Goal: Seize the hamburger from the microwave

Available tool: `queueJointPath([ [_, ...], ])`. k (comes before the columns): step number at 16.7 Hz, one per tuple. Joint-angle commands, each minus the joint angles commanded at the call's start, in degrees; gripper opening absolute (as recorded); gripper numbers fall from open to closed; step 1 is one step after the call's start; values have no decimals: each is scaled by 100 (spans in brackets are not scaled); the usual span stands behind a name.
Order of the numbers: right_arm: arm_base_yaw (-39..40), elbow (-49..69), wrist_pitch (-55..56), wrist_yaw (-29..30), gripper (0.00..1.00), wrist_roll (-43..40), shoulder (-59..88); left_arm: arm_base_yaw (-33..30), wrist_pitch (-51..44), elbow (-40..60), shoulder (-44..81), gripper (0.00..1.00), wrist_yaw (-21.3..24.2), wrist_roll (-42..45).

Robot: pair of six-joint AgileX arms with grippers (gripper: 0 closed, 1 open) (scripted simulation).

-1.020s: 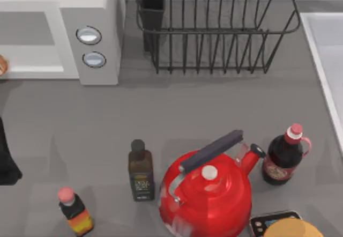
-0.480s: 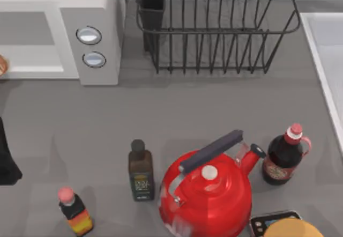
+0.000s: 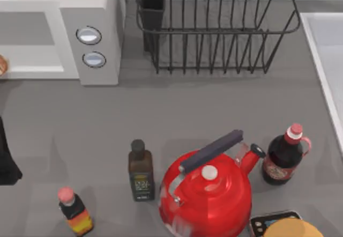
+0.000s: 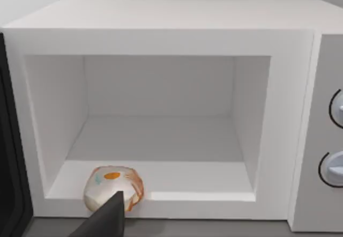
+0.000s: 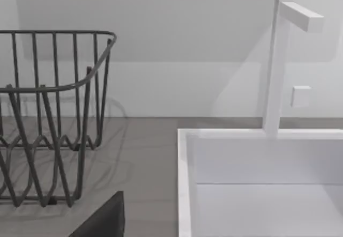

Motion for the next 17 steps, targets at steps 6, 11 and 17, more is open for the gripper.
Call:
queueJointPath([
  [6, 0, 0, 0, 0, 100, 0, 0, 79, 365, 245, 586, 100, 87, 34],
  [11, 0, 0, 0, 0, 100, 0, 0, 325, 1498, 1006, 2635, 100, 356, 140],
  [17, 0, 0, 0, 0, 100, 0, 0, 737, 3393, 2280, 6365, 100, 808, 317],
])
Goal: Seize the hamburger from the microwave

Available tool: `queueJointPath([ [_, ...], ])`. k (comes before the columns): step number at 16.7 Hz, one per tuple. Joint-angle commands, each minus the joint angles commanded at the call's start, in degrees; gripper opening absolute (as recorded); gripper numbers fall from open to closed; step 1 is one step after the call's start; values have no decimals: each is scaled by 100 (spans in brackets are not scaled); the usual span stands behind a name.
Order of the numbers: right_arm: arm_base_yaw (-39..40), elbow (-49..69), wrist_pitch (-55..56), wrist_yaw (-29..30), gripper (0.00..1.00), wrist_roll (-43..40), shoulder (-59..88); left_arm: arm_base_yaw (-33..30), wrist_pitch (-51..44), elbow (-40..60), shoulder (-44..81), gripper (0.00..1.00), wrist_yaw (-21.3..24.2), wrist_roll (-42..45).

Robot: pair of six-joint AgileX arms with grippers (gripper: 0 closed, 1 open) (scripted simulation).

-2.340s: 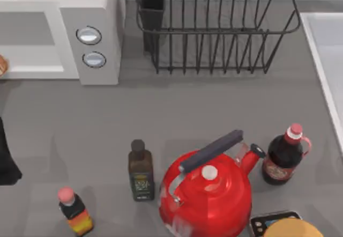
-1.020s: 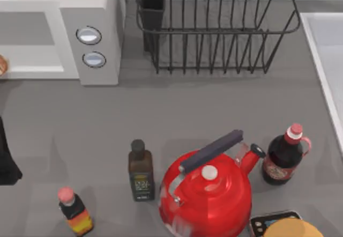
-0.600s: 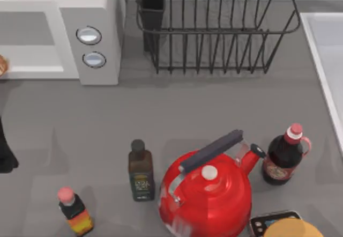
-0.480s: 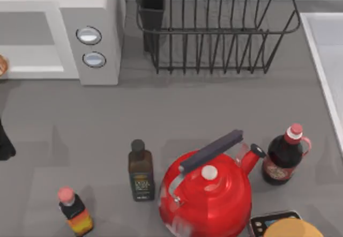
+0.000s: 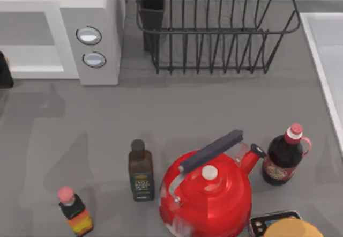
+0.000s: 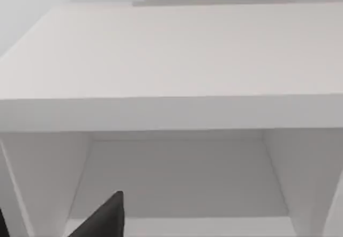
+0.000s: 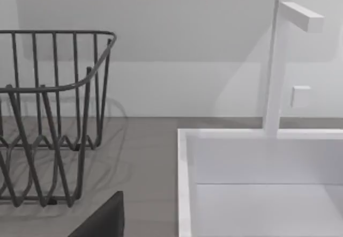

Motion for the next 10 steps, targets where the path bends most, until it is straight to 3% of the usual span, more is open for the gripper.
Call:
queueJointPath([
  [10, 0, 0, 0, 0, 100, 0, 0, 633, 2913, 1958, 6031, 100, 694, 273],
])
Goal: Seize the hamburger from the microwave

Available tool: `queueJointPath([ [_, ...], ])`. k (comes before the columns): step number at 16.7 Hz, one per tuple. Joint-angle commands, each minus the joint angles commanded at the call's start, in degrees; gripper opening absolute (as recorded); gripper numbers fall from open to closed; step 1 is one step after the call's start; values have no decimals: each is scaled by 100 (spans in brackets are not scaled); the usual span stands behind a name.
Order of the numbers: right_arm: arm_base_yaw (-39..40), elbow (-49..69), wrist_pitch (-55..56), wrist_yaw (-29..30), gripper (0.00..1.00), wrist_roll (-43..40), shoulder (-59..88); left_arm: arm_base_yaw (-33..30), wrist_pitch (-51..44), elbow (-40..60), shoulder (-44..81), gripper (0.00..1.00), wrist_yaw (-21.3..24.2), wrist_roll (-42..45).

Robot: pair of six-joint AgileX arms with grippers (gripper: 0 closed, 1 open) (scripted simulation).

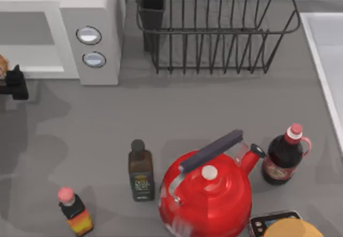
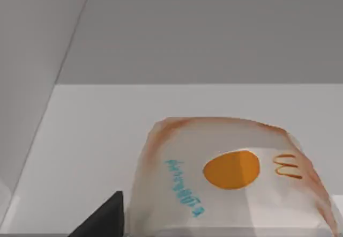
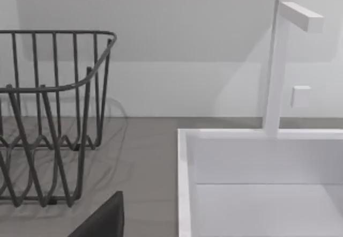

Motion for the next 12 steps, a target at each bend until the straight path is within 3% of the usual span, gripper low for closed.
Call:
queueJointPath([
  [6, 0, 0, 0, 0, 100, 0, 0, 167, 767, 516, 1526, 100, 183, 72],
  [10, 0, 0, 0, 0, 100, 0, 0, 172, 790, 531, 1570, 100, 188, 74],
  [12, 0, 0, 0, 0, 100, 0, 0, 191, 994, 132, 854, 100, 262, 75],
])
